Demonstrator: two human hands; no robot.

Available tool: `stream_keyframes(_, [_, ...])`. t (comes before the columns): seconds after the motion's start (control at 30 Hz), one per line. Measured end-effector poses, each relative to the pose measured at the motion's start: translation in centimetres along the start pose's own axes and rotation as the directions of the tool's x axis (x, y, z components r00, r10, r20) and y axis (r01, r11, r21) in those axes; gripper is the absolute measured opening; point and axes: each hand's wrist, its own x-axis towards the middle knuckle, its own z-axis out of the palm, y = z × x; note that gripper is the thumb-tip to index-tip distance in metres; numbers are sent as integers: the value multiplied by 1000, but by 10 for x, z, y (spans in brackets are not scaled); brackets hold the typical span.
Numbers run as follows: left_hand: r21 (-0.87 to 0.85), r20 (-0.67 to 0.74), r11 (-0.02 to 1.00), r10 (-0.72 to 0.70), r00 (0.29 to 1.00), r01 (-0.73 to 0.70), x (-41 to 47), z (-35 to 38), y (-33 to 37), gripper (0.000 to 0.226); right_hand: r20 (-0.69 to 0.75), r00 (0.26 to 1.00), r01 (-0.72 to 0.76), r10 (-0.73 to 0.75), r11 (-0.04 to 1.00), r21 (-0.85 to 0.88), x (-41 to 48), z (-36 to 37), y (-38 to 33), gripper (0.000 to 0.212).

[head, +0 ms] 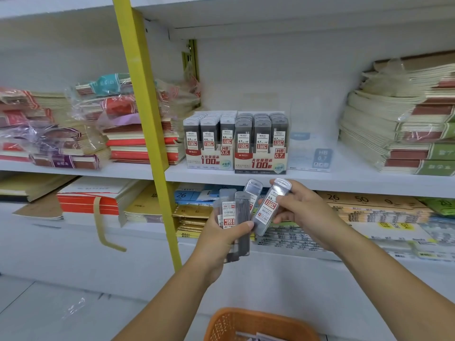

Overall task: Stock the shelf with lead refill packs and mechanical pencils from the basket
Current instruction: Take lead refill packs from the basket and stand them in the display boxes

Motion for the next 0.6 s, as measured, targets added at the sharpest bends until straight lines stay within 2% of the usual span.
stream_keyframes(0.27, [-41,-15,999,14,1000,-15,3,1,9,49,-172,975,128,-139,989,-74,-2,1,-7,38])
stream_keyframes(0.37, [-74,-30,996,49,998,-51,7,-2,19,47,-224,945,213,-239,968,-135,-1,2,-24,41])
stream_keyframes(0.5, [-151,-77,983,98,992,-108,15,-12,34,49,-222,868,378,-445,880,-287,11,-1,-71,42])
stream_keyframes(0.6, [-214,-162,963,132,978,-165,21,-26,43,46,-162,815,476,-556,802,-360,30,9,-111,41])
